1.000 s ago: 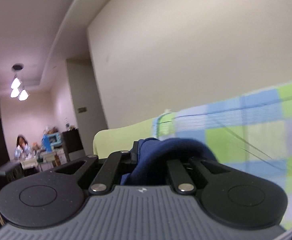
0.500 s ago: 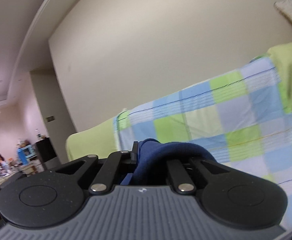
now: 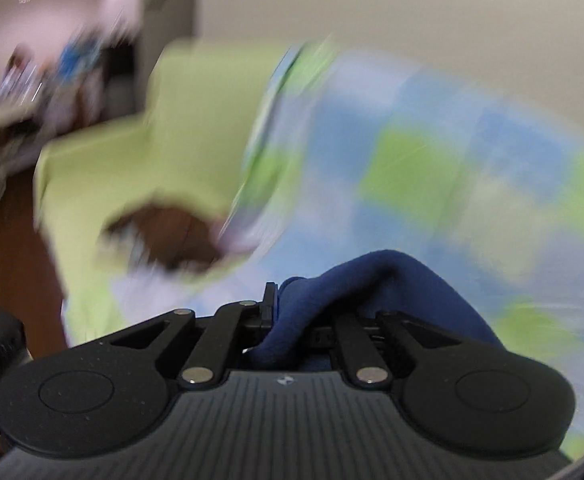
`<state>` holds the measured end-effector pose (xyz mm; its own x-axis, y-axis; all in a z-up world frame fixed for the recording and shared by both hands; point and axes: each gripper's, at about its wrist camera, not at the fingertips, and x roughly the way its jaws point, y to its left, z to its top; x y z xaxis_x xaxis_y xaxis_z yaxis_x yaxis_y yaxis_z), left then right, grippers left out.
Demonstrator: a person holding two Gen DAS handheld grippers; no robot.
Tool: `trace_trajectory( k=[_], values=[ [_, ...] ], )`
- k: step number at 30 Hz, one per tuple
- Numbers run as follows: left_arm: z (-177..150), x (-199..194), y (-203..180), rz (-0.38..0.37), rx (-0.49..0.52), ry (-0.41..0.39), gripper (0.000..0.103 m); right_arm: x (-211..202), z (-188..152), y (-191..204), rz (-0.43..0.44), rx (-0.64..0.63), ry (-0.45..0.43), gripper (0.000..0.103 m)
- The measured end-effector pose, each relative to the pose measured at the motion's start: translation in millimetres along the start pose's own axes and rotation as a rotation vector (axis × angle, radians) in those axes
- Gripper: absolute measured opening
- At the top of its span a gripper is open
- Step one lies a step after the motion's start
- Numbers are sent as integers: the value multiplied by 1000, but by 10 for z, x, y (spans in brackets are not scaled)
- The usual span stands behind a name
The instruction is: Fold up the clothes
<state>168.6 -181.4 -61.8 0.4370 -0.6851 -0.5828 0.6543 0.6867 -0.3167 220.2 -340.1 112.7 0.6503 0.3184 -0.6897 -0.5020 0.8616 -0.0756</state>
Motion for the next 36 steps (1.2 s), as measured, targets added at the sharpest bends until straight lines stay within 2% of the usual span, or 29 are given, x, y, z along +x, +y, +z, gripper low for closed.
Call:
trace_trajectory(
  k=[2,3,5,8,9,10,12,16,18,21,24,27,29,30,31,33,34,36],
  values=[
    [-69,-89,263,33,-16,29,38,810,-85,64,53,25,80,16],
    [-76,-176,372,50,-6,25,43,998,-142,88,64,43,91,24],
    [-19,-272,486,102,27,15,51,1131,-280,91,87,85,67,27],
    [150,-295,569,138,76,-7,52,731,-604,-151,144,219,-87,37],
    [217,-280,547,143,96,-19,54,526,-777,-244,151,274,-144,48],
    [304,-239,501,143,128,-35,58,386,-982,-320,129,324,-171,59],
    [508,-69,345,134,220,-77,66,149,-1412,-460,69,420,-205,64],
    [608,190,105,71,304,-74,69,-326,-2271,-739,-55,611,-272,65],
    [692,465,-195,-11,363,-37,69,-564,-2701,-879,-117,706,-305,65],
    [526,829,-686,-109,480,52,76,-600,-3155,-885,-160,763,-298,65],
    [326,1241,-1045,-65,556,120,76,-566,-3666,-899,-187,865,-298,65],
    [202,1591,-1192,-46,548,192,76,-509,-3880,-870,-190,936,-320,65],
    [150,1683,-1184,-4,569,232,72,-444,-3998,-832,-195,975,-332,66],
    [121,1697,-1153,13,581,253,67,-408,-4045,-811,-199,988,-334,66],
    [105,1686,-1119,17,587,269,49,-396,-4064,-791,-199,992,-339,67],
    [114,1627,-1068,44,623,271,7,-387,-4082,-751,-195,993,-350,67],
    [141,1577,-1026,48,623,257,7,-381,-4084,-738,-195,993,-354,67],
    [287,1272,-779,94,576,175,7,-385,-4076,-713,-195,994,-365,67]
  ],
)
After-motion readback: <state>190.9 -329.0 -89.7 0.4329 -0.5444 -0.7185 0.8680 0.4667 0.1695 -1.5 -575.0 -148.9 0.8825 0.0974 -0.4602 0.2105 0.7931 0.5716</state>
